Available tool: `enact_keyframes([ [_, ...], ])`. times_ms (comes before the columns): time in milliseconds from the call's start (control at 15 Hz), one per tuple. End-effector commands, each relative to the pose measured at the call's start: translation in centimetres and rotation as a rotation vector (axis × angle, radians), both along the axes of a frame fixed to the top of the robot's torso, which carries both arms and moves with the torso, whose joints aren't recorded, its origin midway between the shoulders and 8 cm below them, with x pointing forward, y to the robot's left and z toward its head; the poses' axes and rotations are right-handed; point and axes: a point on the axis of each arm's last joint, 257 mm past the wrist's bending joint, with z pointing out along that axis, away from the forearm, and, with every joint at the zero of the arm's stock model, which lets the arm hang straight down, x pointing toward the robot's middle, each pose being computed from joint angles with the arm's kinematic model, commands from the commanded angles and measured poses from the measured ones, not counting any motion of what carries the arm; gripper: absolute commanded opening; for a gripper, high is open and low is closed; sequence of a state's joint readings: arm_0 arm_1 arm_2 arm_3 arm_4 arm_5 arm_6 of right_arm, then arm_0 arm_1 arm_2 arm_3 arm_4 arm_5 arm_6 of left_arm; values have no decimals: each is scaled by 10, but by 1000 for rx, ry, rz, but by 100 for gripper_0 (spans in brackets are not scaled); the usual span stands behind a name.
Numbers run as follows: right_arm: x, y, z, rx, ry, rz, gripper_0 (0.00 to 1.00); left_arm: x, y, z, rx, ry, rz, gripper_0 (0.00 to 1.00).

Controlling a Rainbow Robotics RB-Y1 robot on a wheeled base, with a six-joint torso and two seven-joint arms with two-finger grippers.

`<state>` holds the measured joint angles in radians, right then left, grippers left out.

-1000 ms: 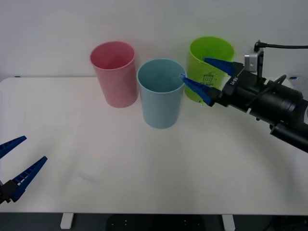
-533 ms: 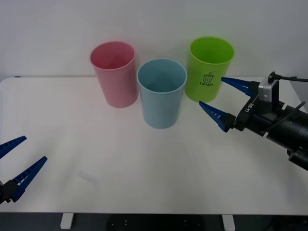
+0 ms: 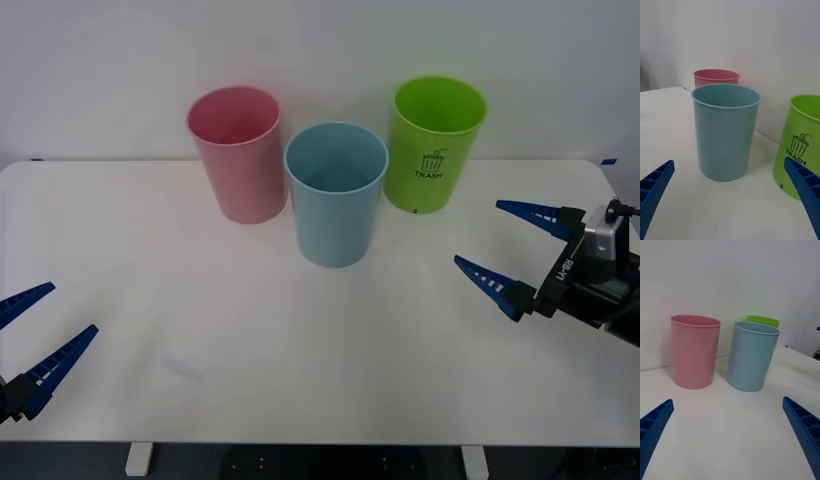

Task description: Grasp the object on the table and drop it into the matching bin: aluminum can to the light blue bin, PET bottle to the pink bin.

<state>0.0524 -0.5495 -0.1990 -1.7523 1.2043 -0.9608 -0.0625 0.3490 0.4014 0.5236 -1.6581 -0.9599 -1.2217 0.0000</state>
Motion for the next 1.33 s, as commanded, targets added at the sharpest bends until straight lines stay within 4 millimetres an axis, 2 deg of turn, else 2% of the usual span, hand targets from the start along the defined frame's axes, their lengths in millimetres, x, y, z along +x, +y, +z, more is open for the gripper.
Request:
enact_keyframes([
  [67, -16, -16, -9, -7, 26, 6, 100, 0, 0, 0, 0, 0, 0, 100],
  [333, -32, -43, -22, -16, 62, -36, 100, 0, 0, 0, 0, 0, 0, 100],
  [733, -43, -68, -32, -11, 91, -89, 100, 0, 0, 0, 0, 0, 0, 100],
  [1000, -53, -78, -42, 0, 133, -113, 100, 0, 0, 0, 0, 0, 0, 100],
  [1333, -54, -78, -44, 3, 138, -115, 100, 0, 0, 0, 0, 0, 0, 100],
])
